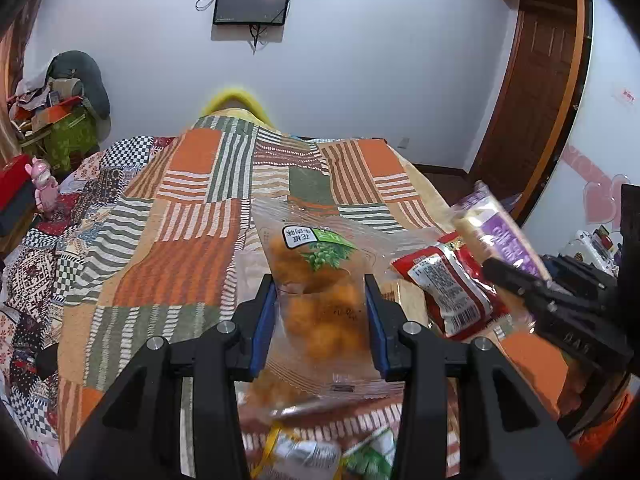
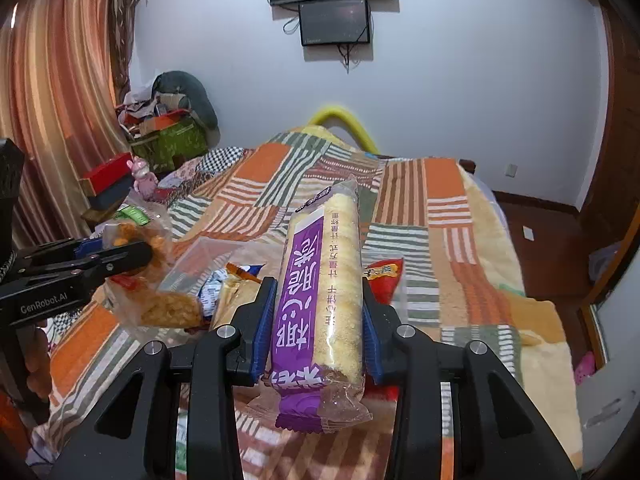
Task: Organize snacks
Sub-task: 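Carry the pastry bag into the box with left tool while right tool drops the cake bar in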
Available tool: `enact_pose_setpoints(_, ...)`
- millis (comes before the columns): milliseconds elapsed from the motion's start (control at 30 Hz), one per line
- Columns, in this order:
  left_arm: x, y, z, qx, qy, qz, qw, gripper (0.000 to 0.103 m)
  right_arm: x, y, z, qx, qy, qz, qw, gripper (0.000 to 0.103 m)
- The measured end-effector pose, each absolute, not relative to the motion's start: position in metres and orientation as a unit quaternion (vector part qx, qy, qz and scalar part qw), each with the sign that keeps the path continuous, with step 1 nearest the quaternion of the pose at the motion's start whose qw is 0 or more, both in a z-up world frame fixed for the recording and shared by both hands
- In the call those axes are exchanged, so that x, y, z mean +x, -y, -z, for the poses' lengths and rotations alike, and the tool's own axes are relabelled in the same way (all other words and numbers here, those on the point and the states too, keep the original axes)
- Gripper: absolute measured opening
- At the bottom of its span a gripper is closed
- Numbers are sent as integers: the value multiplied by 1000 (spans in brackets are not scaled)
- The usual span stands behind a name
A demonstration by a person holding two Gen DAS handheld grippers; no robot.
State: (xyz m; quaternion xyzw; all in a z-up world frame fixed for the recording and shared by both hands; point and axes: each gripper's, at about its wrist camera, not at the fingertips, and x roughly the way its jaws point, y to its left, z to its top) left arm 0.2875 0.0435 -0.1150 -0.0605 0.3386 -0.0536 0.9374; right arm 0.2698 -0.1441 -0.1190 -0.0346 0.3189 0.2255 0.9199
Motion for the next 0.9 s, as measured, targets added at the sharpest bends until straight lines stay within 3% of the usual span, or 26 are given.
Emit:
enact_pose_setpoints(367, 317, -35, 138, -55, -352, 53, 933, 44, 287, 134, 137, -51, -347, -229, 908, 35)
enact_pose_setpoints(900, 262, -55, 111, -67, -339, 64, 936, 52, 244, 138, 117, -50, -331, -257, 906, 51)
